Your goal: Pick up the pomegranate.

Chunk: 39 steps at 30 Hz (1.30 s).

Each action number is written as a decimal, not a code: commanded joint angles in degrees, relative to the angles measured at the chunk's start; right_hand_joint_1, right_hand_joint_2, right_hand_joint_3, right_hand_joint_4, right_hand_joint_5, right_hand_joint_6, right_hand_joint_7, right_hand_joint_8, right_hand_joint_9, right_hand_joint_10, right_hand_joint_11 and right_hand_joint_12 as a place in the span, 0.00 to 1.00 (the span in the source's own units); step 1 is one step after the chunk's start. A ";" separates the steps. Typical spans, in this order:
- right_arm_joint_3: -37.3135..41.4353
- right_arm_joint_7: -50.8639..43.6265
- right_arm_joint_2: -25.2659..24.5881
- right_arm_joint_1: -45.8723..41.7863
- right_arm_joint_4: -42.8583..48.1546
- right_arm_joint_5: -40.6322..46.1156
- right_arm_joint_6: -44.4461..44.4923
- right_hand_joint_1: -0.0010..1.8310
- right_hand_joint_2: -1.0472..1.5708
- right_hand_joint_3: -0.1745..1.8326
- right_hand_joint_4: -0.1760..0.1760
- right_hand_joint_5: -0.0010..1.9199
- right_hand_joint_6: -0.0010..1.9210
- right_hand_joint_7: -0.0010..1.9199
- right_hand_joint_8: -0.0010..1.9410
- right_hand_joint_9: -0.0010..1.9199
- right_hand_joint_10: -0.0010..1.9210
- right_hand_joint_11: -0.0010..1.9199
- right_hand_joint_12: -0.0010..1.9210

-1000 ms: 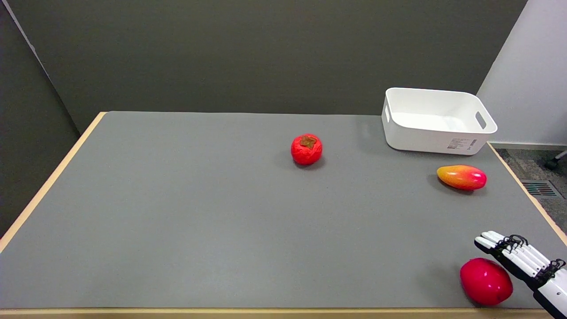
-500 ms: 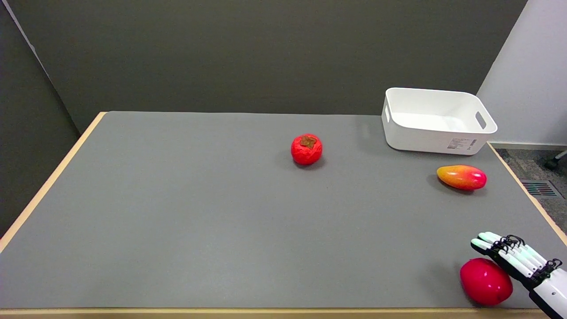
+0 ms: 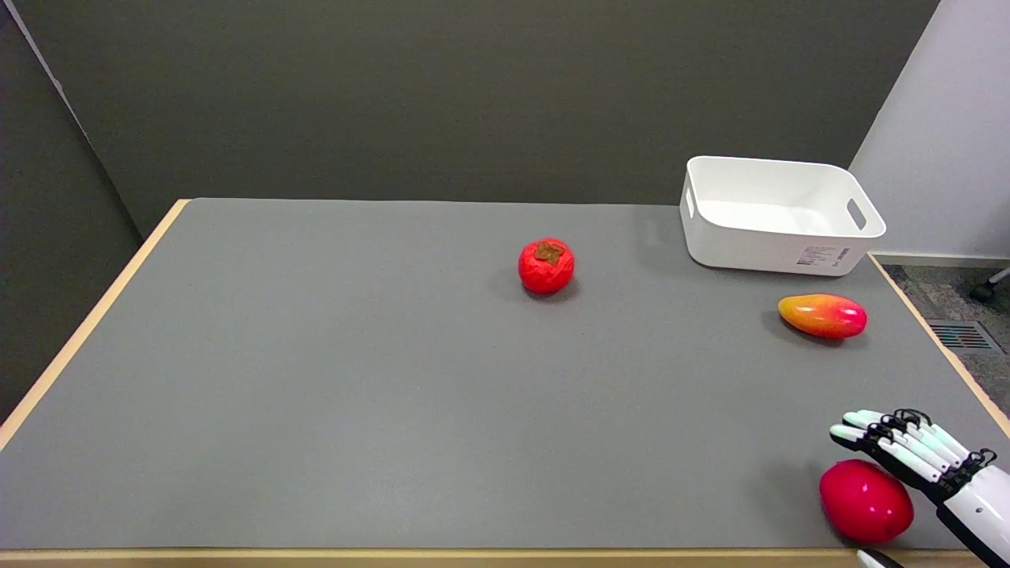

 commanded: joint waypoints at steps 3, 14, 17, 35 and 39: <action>-0.09 -2.35 0.61 1.85 -0.80 -0.10 0.14 0.42 0.62 0.57 0.62 0.13 0.25 0.13 0.16 0.07 0.29 0.02 0.59; 0.01 -2.35 0.61 2.17 -0.80 -0.10 0.06 0.43 0.62 0.57 0.62 0.13 0.26 0.14 0.17 0.08 0.30 0.03 0.61; 0.15 -2.35 0.61 2.28 -0.88 -0.10 0.06 0.43 0.62 0.57 0.62 0.13 0.27 0.15 0.17 0.09 0.31 0.04 0.62; -0.04 -2.35 0.95 4.47 -3.12 0.30 0.06 0.58 0.66 0.56 0.72 0.25 0.54 0.33 0.43 0.30 0.58 0.29 0.85; 0.23 -2.20 1.00 5.36 -3.51 0.46 0.06 0.58 0.67 0.56 0.71 0.26 0.58 0.36 0.50 0.33 0.62 0.31 0.86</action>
